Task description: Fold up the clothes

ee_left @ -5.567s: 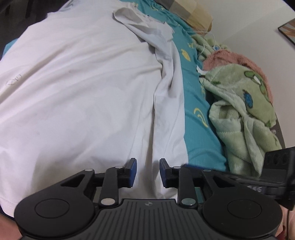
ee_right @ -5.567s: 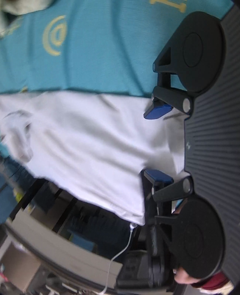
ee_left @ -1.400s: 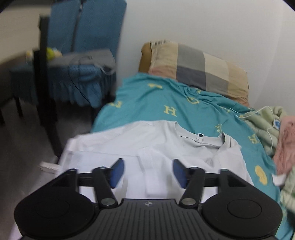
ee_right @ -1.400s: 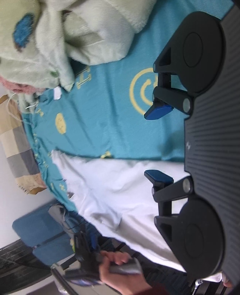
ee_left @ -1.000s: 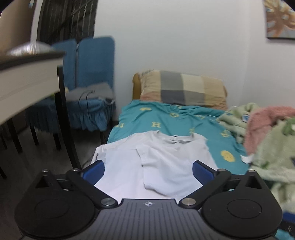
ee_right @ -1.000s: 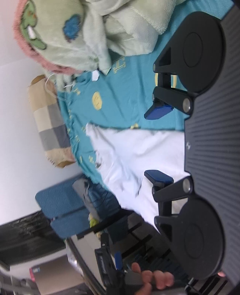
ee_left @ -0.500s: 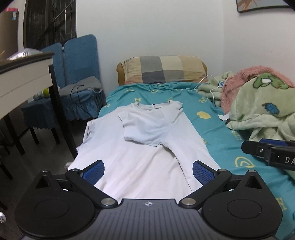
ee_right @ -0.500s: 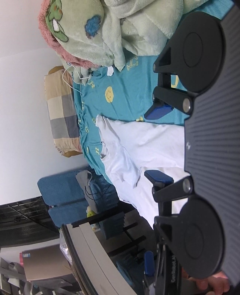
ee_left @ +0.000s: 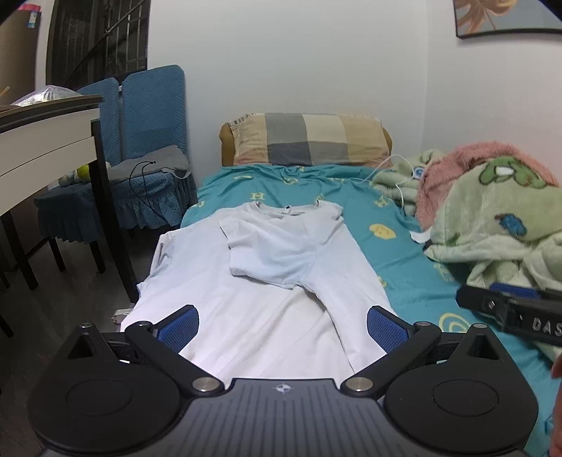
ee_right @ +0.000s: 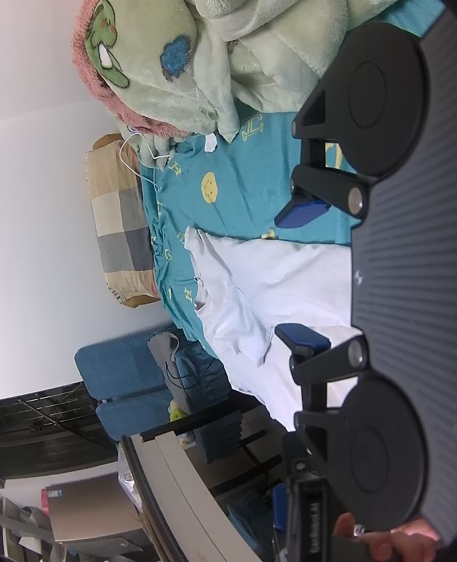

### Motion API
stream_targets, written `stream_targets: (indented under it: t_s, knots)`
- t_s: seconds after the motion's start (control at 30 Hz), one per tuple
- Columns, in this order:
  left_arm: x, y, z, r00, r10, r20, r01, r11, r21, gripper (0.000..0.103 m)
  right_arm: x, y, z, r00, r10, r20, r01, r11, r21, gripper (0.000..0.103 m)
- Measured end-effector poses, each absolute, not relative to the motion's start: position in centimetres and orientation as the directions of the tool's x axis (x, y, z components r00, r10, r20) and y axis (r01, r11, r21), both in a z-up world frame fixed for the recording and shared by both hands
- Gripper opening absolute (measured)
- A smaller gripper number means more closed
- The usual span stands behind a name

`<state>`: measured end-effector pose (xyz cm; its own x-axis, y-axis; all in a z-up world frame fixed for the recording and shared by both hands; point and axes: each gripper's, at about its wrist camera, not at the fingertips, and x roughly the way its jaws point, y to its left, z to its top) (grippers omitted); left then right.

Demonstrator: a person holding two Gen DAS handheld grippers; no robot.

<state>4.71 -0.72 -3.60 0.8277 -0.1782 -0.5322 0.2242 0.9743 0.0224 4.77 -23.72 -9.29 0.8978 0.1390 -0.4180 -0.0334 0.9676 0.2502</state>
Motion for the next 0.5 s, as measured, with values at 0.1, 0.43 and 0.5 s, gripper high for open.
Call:
stream_targets:
  t_s: [0.1, 0.43, 0.5]
  knots:
    - [4.8, -0.4, -2.8, 0.832, -0.160, -0.532, 0.218, 0.975, 0.048, 0.103, 4.8, -23.9, -8.8, 0.887, 0.175, -0.427, -0.060, 0.961, 0.270, 0.063]
    - [4.7, 4.8, -1.5, 0.825, -0.182, -0.535, 0.178, 0.982, -0.059, 0.103, 13.4, -19.1, -4.7, 0.813, 0.290, -0.505, -0.219, 0.956, 0.196, 0.062]
    - [4.4, 6.2, -1.3, 0.837, -0.181, -0.516, 0.155, 0.983, -0.093, 0.103, 16.9, -16.0, -4.3, 0.780, 0.323, -0.536, -0.289, 0.946, 0.150, 0.061]
